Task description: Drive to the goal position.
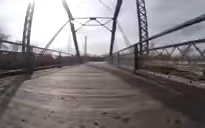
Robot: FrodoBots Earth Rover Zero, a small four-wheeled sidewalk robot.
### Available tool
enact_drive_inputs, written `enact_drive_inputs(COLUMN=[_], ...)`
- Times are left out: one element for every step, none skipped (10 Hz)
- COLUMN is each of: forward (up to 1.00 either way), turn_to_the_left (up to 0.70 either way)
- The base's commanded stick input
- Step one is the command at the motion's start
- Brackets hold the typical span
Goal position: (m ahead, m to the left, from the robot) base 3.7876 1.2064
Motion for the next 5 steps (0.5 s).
enact_drive_inputs(forward=[1.0,1.0,1.0,1.0,1.0], turn_to_the_left=[0.0,0.0,0.0,0.0,0.0])
